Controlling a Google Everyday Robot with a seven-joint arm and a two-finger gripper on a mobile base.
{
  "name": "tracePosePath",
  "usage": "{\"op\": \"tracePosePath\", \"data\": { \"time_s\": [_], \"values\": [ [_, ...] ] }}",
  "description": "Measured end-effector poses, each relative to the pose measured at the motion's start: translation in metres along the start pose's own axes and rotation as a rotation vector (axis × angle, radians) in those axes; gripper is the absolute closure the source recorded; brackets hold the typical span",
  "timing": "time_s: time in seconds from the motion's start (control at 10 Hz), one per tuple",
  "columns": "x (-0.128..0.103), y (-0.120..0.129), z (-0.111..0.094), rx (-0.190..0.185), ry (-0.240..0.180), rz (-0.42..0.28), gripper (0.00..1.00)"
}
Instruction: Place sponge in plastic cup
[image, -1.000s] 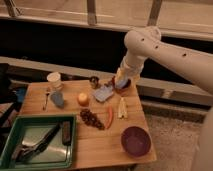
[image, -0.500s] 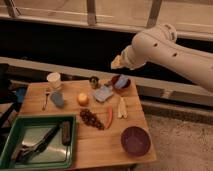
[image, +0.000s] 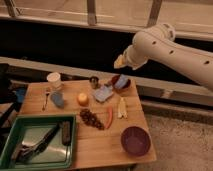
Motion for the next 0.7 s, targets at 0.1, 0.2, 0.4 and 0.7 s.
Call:
{"op": "tracePosePath", "data": {
  "time_s": [0.1,0.2,0.4,0.7],
  "values": [
    [0.001,-0.005,0.016,0.009,0.019,0.015,0.37],
    [0.002,-0.011,0.031,0.017,0.035,0.03,0.37],
    [0.004,-0.026,0.075,0.024,0.071,0.073,0.37],
    [0.003,-0.027,0.111,0.008,0.094,0.118,0.37]
  ]
}}
